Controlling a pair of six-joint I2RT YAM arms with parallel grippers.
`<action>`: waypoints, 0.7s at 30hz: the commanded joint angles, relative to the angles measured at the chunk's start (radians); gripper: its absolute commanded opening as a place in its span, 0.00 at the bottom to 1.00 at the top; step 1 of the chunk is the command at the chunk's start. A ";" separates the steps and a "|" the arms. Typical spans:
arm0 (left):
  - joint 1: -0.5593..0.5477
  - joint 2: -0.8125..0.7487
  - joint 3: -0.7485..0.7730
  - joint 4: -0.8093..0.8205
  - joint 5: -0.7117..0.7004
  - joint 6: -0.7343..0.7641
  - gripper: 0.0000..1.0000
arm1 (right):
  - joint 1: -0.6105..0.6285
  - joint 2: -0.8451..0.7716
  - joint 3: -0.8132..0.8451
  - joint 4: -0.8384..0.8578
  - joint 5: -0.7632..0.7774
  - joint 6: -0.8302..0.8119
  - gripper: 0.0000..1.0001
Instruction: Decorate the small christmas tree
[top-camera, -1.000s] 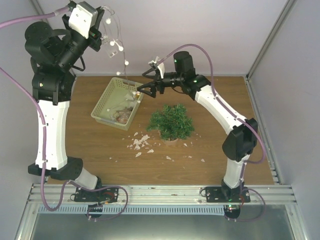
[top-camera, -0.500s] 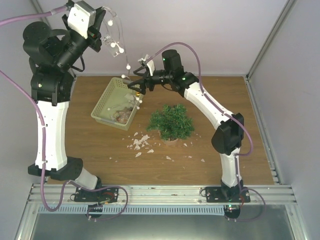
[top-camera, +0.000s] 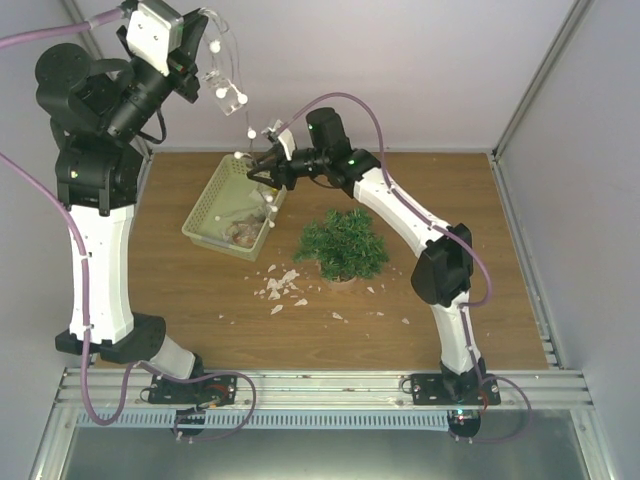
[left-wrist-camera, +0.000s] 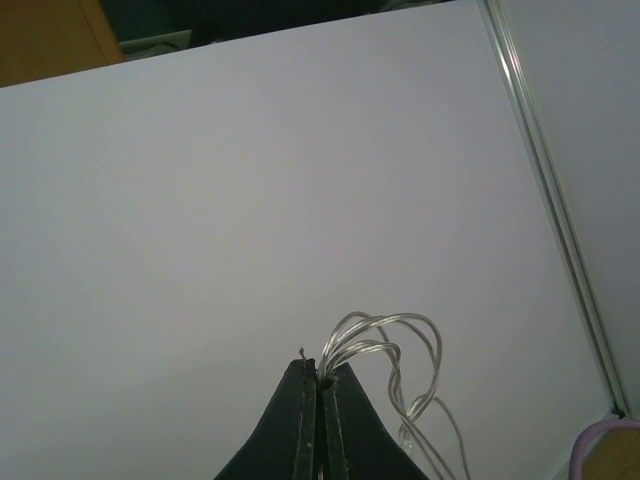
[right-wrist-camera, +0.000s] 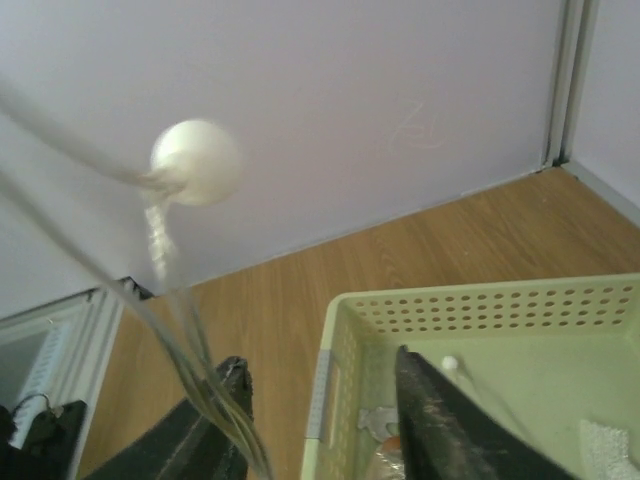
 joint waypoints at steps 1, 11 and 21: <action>-0.004 -0.013 0.007 0.039 0.011 -0.015 0.00 | 0.001 0.011 0.049 -0.033 0.000 -0.010 0.30; -0.003 -0.030 -0.030 0.044 -0.053 0.027 0.00 | -0.007 -0.040 0.086 -0.043 0.109 -0.033 0.04; -0.002 -0.086 -0.241 0.091 -0.084 0.040 0.00 | -0.091 -0.112 0.113 -0.013 0.260 -0.029 0.01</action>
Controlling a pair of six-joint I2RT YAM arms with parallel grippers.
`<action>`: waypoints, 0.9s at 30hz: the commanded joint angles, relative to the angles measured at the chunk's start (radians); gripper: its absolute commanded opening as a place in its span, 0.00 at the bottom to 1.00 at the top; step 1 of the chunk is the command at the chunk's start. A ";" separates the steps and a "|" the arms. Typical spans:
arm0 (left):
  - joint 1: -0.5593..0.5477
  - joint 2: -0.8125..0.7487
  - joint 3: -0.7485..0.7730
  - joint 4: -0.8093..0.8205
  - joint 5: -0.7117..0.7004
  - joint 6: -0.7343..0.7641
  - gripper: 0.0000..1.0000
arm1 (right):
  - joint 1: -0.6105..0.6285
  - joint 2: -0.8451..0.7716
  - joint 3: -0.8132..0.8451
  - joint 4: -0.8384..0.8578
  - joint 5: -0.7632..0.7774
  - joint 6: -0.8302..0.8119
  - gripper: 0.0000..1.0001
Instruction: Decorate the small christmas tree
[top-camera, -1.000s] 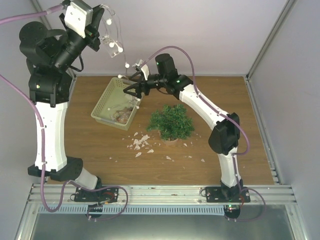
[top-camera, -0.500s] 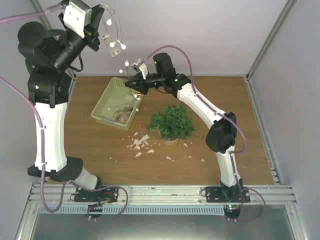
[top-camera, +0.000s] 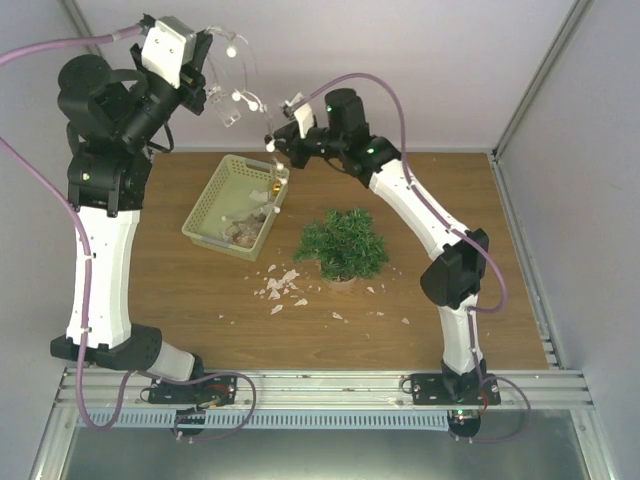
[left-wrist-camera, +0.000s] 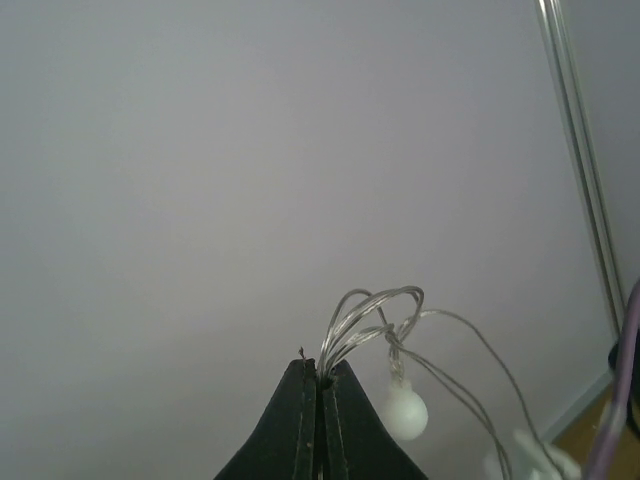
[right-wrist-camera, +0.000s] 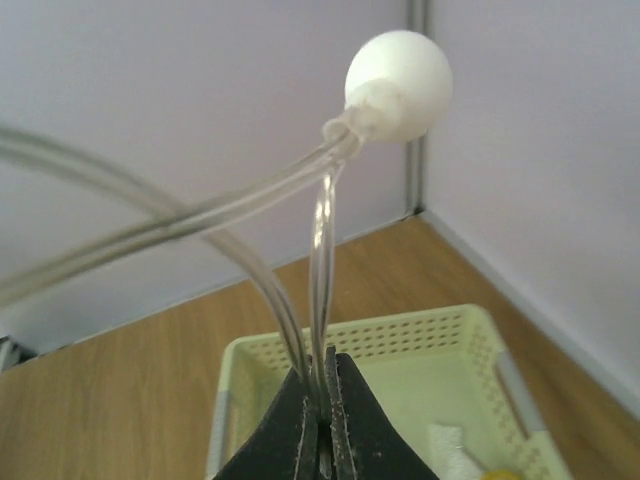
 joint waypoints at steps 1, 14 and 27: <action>-0.002 -0.036 -0.121 0.093 -0.019 0.007 0.00 | -0.073 -0.068 0.050 0.018 0.088 -0.006 0.00; -0.009 0.093 -0.114 0.201 0.039 -0.117 0.00 | -0.268 -0.136 0.084 0.061 0.162 -0.003 0.00; -0.076 0.120 -0.190 0.220 0.089 -0.134 0.00 | -0.311 -0.181 0.022 0.161 0.258 -0.023 0.01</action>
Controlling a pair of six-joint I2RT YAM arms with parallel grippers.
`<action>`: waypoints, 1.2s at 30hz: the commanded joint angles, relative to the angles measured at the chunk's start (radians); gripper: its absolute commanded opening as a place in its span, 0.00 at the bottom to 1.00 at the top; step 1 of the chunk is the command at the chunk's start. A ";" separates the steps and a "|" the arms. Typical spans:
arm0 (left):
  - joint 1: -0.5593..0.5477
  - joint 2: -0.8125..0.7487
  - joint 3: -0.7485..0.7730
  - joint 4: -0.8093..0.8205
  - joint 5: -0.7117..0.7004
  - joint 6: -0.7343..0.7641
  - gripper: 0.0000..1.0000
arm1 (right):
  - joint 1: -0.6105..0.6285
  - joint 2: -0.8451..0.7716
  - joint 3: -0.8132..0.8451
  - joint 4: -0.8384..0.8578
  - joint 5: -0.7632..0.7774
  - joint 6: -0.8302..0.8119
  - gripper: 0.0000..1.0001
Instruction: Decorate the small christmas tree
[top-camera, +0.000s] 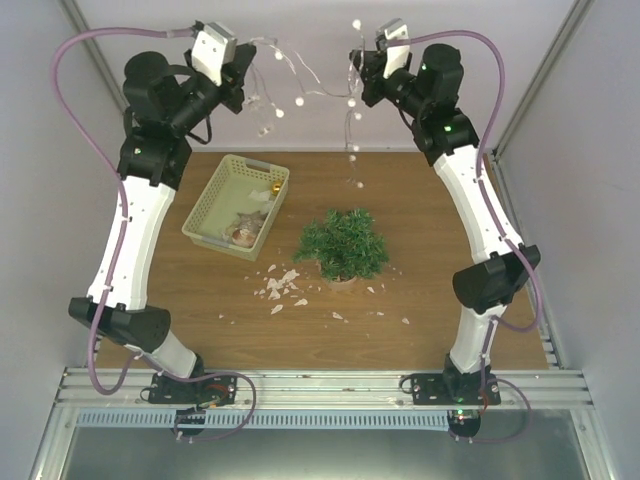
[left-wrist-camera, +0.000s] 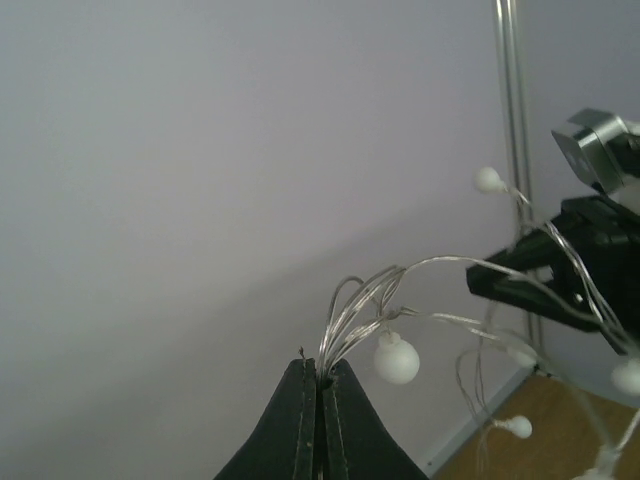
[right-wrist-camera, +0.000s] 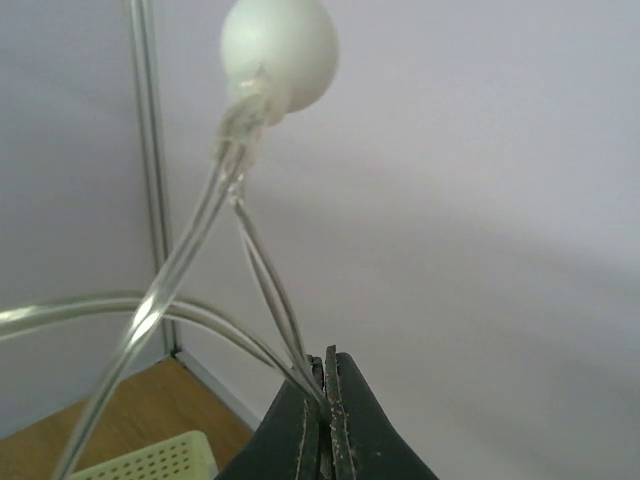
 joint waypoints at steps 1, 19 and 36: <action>-0.032 0.019 -0.072 0.031 0.040 -0.011 0.00 | -0.041 -0.021 -0.038 -0.008 0.082 -0.005 0.01; -0.120 0.301 -0.268 0.073 0.059 -0.001 0.00 | -0.104 -0.066 -0.275 -0.175 0.206 -0.017 0.01; -0.158 0.557 -0.294 -0.037 -0.094 0.082 0.00 | -0.104 -0.067 -0.396 -0.221 0.132 -0.022 0.01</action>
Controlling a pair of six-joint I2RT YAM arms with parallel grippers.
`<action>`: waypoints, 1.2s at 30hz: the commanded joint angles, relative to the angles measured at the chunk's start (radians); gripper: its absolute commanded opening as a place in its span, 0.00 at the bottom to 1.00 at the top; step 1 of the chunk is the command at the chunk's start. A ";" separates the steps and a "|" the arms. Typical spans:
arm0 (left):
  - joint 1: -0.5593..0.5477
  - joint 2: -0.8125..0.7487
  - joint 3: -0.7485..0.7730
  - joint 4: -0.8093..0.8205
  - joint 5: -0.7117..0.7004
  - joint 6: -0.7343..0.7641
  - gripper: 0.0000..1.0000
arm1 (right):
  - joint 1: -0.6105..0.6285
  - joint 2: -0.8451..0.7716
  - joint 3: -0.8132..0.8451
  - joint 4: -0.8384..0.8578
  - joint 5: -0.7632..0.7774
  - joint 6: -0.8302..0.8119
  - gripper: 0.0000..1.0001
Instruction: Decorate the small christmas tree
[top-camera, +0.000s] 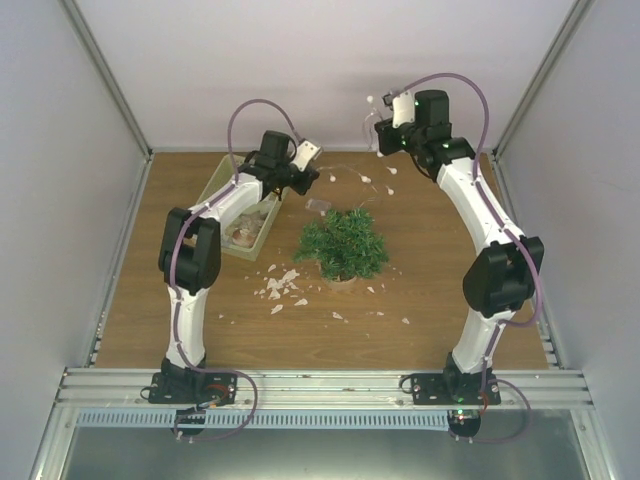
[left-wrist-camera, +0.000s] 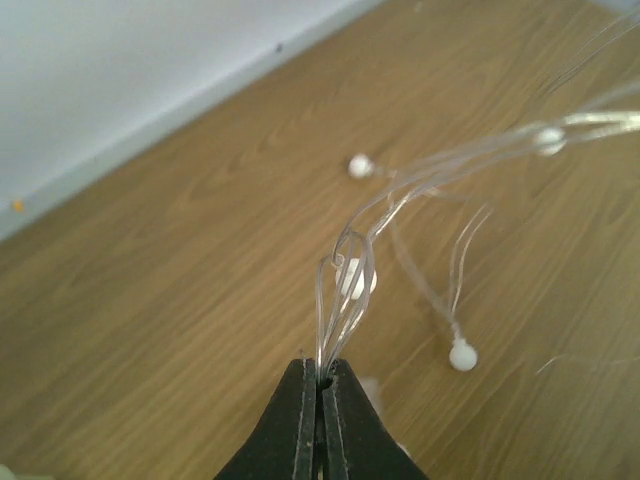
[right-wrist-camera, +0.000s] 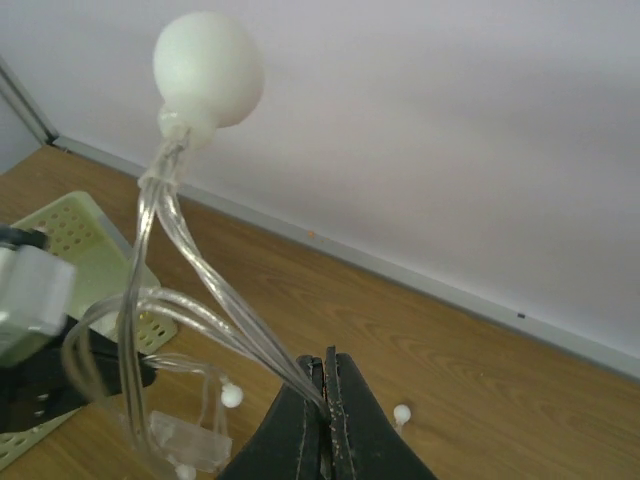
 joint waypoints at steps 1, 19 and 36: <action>-0.010 0.047 0.017 -0.059 -0.128 0.062 0.00 | -0.006 0.000 -0.013 -0.025 -0.039 -0.008 0.01; 0.041 0.119 0.022 -0.141 -0.450 0.210 0.00 | 0.008 0.115 0.059 -0.150 -0.154 -0.008 0.00; 0.144 0.079 -0.004 -0.095 -0.469 0.264 0.00 | 0.033 0.158 0.106 -0.173 -0.163 -0.008 0.01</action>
